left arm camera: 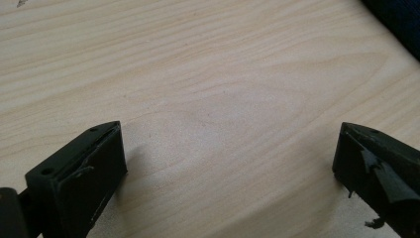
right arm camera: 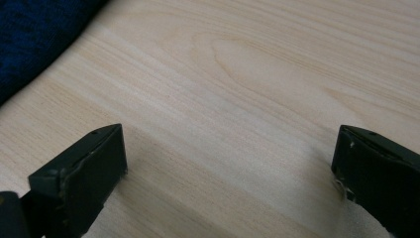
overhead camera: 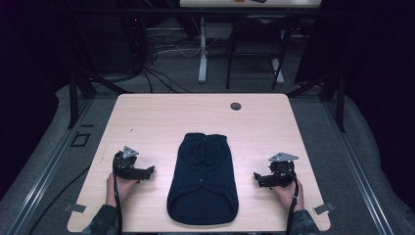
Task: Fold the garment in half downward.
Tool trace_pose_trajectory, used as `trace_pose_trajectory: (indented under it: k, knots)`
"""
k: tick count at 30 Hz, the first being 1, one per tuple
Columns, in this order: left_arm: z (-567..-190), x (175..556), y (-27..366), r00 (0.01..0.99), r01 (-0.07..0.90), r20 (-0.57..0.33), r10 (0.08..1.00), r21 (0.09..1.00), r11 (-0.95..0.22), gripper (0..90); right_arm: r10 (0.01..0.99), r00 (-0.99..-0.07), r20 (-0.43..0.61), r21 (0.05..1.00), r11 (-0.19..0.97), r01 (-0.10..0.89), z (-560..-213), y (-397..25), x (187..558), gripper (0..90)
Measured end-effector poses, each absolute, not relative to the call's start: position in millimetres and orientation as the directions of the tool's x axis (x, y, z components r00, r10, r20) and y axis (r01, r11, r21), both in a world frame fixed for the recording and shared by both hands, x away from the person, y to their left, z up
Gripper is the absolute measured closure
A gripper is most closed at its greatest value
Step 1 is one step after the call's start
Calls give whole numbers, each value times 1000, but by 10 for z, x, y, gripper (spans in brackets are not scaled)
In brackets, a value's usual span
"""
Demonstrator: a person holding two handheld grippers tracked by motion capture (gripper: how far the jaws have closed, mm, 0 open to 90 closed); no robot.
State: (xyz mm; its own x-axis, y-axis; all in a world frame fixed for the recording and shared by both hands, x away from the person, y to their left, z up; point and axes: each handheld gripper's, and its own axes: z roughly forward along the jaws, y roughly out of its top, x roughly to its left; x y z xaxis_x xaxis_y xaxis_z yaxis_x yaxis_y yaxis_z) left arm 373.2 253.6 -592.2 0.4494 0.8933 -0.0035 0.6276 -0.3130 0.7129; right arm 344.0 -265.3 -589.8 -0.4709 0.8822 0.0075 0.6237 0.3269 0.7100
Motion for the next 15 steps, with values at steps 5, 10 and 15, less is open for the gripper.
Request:
trace_pose_trajectory:
  k: [5, 10, 15]
  knots:
    - [-5922, 3733, 2536, 450, 628, -3, 893, 713, -313, 0, 882, -472, 8, 711, 327, 623, -5898, -2648, 3442, 0]
    - [-5922, 3733, 2534, 448, 628, -3, 894, 713, -312, 0, 882, -472, 7, 713, 327, 621, -5900, -2646, 3445, 0]
    - [-5921, 3732, 2533, 446, 629, -3, 895, 713, -311, 0, 882, -471, 5, 712, 327, 621, -5899, -2644, 3446, 0]
